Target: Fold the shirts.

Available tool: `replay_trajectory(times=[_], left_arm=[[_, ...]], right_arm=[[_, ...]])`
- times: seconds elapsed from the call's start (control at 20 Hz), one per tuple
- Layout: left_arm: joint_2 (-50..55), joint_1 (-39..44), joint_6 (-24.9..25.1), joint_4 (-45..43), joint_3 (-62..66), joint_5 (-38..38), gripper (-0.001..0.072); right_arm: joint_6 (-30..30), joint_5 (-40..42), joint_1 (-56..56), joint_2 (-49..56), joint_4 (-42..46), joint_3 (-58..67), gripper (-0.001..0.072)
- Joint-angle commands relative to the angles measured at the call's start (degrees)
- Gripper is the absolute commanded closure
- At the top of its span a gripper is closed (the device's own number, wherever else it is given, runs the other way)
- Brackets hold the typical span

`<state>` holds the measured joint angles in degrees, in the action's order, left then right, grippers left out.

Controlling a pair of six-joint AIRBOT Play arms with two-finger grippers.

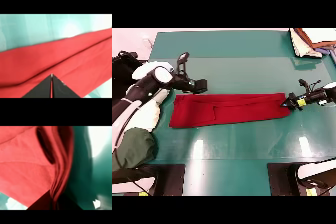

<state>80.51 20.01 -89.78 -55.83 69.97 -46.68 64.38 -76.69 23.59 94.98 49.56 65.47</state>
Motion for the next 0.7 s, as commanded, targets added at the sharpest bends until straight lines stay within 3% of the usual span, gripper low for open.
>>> replay_trajectory(times=[0.0,0.3,0.65], left_arm=[[6.3,3.9,-0.8,1.9,3.2,1.5,0.0684],[21.6,9.7,-0.8,3.0,16.0,-0.6,0.0684],[27.1,11.7,-0.8,3.6,20.9,-3.1,0.0684]], right_arm=[[-2.1,0.6,-2.1,-4.4,-2.1,-0.1,0.0698],[-0.5,-1.6,-6.9,-19.0,-10.5,5.4,0.0698],[8.2,-1.9,-21.3,-21.7,-10.6,20.7,0.0698]])
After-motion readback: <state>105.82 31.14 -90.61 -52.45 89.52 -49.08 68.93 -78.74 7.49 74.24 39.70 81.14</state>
